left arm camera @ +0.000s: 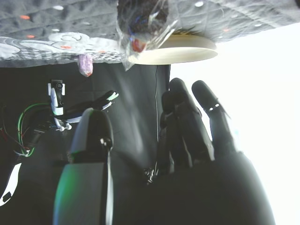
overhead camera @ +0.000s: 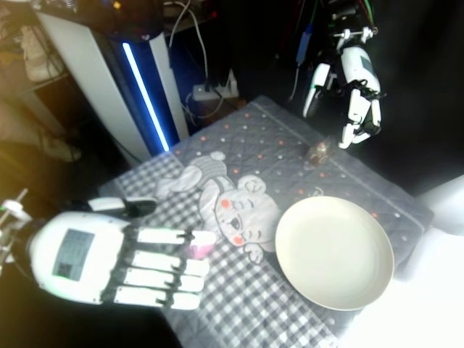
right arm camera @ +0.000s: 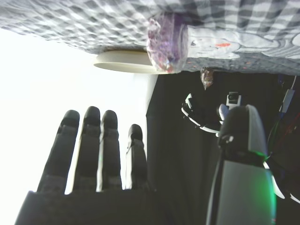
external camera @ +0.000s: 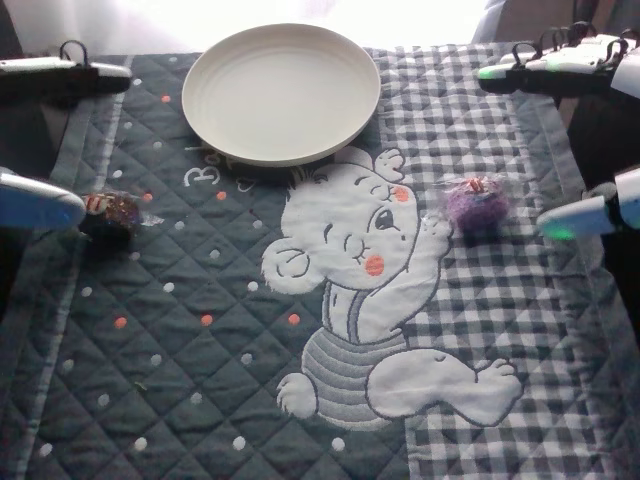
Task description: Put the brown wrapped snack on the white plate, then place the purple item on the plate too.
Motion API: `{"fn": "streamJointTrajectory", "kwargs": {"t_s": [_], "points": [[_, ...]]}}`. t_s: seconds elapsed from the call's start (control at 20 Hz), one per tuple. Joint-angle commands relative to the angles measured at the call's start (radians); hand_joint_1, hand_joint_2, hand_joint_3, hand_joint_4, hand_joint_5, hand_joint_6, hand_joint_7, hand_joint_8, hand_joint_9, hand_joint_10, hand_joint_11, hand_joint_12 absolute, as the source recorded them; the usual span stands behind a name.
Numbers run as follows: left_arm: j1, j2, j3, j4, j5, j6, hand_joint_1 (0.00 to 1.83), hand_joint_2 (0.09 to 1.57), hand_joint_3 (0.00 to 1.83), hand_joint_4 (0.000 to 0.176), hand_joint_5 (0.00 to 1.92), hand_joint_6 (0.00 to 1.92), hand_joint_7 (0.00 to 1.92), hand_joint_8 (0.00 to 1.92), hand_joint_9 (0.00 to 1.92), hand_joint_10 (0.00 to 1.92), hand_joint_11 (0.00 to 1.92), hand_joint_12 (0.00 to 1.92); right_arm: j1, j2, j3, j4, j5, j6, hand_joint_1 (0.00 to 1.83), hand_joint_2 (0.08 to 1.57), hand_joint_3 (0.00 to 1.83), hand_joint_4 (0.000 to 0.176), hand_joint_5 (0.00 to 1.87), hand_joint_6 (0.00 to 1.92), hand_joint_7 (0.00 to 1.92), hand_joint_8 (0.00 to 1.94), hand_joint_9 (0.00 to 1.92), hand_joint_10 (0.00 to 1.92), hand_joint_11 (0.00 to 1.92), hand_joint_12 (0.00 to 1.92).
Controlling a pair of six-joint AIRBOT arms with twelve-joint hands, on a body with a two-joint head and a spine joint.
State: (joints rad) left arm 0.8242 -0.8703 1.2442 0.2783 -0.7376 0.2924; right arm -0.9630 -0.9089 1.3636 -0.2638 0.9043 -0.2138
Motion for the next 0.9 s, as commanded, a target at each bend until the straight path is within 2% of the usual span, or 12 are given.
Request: {"fn": "streamJointTrajectory", "kwargs": {"t_s": [0.0, 0.15, 0.25, 0.3, 0.35, 0.45, 0.55, 0.6, 0.65, 0.75, 0.8, 0.85], "points": [[-0.015, -0.005, 0.001, -0.031, -0.099, -0.004, 0.60, 0.91, 0.01, 0.141, 0.15, 0.00, 0.10, 0.00, 0.03, 0.01, 0.00, 0.00, 0.012, -0.008, 0.005, 0.044, 0.097, 0.007, 0.84, 0.91, 0.00, 0.110, 0.22, 0.00, 0.13, 0.00, 0.13, 0.00, 0.00, 0.46], [-0.023, -0.013, 0.009, -0.002, -0.051, 0.003, 0.78, 0.87, 0.00, 0.145, 0.16, 0.01, 0.09, 0.00, 0.04, 0.01, 0.01, 0.00, 0.012, -0.011, 0.005, 0.042, 0.096, 0.007, 0.88, 0.91, 0.00, 0.097, 0.22, 0.00, 0.13, 0.00, 0.14, 0.00, 0.00, 0.54], [-0.058, -0.033, 0.025, 0.067, 0.025, 0.005, 0.80, 0.85, 0.00, 0.141, 0.19, 0.01, 0.13, 0.01, 0.09, 0.02, 0.06, 0.03, 0.012, -0.011, 0.006, 0.042, 0.096, 0.007, 0.87, 0.91, 0.00, 0.109, 0.21, 0.00, 0.14, 0.00, 0.17, 0.00, 0.00, 0.60], [-0.077, -0.044, 0.033, 0.104, 0.071, 0.014, 0.79, 0.84, 0.00, 0.142, 0.19, 0.00, 0.18, 0.01, 0.14, 0.02, 0.10, 0.05, 0.012, -0.011, 0.005, 0.042, 0.096, 0.007, 0.92, 0.91, 0.00, 0.091, 0.23, 0.00, 0.14, 0.00, 0.15, 0.00, 0.00, 0.54], [-0.095, -0.057, 0.042, 0.144, 0.124, 0.025, 0.82, 0.83, 0.00, 0.139, 0.20, 0.00, 0.22, 0.02, 0.18, 0.02, 0.13, 0.07, 0.012, -0.012, 0.005, 0.039, 0.096, 0.007, 0.91, 0.92, 0.00, 0.104, 0.23, 0.00, 0.14, 0.00, 0.16, 0.00, 0.00, 0.57], [-0.120, -0.076, 0.058, 0.207, 0.192, 0.026, 0.85, 0.80, 0.00, 0.166, 0.19, 0.00, 0.29, 0.00, 0.34, 0.01, 0.17, 0.13, 0.012, -0.015, 0.005, 0.037, 0.096, 0.006, 0.90, 0.93, 0.00, 0.092, 0.23, 0.00, 0.14, 0.00, 0.16, 0.00, 0.00, 0.60], [-0.146, -0.090, 0.069, 0.270, 0.251, 0.026, 0.84, 0.82, 0.00, 0.176, 0.21, 0.00, 0.37, 0.00, 0.47, 0.00, 0.02, 0.65, 0.012, -0.016, 0.005, 0.035, 0.096, 0.005, 0.89, 0.93, 0.00, 0.097, 0.22, 0.00, 0.13, 0.00, 0.15, 0.00, 0.00, 0.58], [-0.158, -0.096, 0.073, 0.295, 0.274, 0.026, 0.82, 0.83, 0.00, 0.159, 0.34, 0.01, 0.49, 0.01, 0.54, 0.02, 0.00, 0.84, 0.012, -0.016, 0.005, 0.035, 0.096, 0.005, 0.90, 0.93, 0.00, 0.079, 0.23, 0.00, 0.13, 0.00, 0.14, 0.00, 0.00, 0.57], [-0.165, -0.103, 0.076, 0.322, 0.296, 0.026, 0.82, 0.84, 0.00, 0.150, 0.41, 0.02, 0.54, 0.02, 0.57, 0.02, 0.00, 0.91, 0.012, -0.016, 0.006, 0.034, 0.096, 0.004, 0.87, 0.92, 0.00, 0.088, 0.22, 0.00, 0.13, 0.00, 0.14, 0.00, 0.00, 0.57], [-0.170, -0.109, 0.077, 0.353, 0.322, 0.026, 0.87, 0.85, 0.00, 0.099, 0.59, 0.03, 0.68, 0.03, 0.65, 0.04, 0.00, 1.15, 0.012, -0.017, 0.006, 0.034, 0.096, 0.004, 0.89, 0.93, 0.00, 0.053, 0.24, 0.00, 0.14, 0.00, 0.13, 0.00, 0.00, 0.54], [-0.173, -0.113, 0.079, 0.363, 0.331, 0.027, 0.89, 0.86, 0.00, 0.090, 0.66, 0.03, 0.74, 0.05, 0.69, 0.07, 0.00, 1.30, 0.012, -0.017, 0.006, 0.034, 0.095, 0.004, 0.88, 0.93, 0.00, 0.084, 0.22, 0.00, 0.11, 0.00, 0.12, 0.00, 0.00, 0.51], [-0.176, -0.120, 0.084, 0.370, 0.341, 0.027, 0.89, 0.89, 0.01, 0.085, 0.67, 0.02, 0.76, 0.05, 0.70, 0.08, 0.00, 1.39, 0.012, -0.018, 0.006, 0.033, 0.093, 0.004, 0.88, 0.94, 0.00, 0.086, 0.22, 0.00, 0.11, 0.00, 0.12, 0.00, 0.00, 0.50]]}}
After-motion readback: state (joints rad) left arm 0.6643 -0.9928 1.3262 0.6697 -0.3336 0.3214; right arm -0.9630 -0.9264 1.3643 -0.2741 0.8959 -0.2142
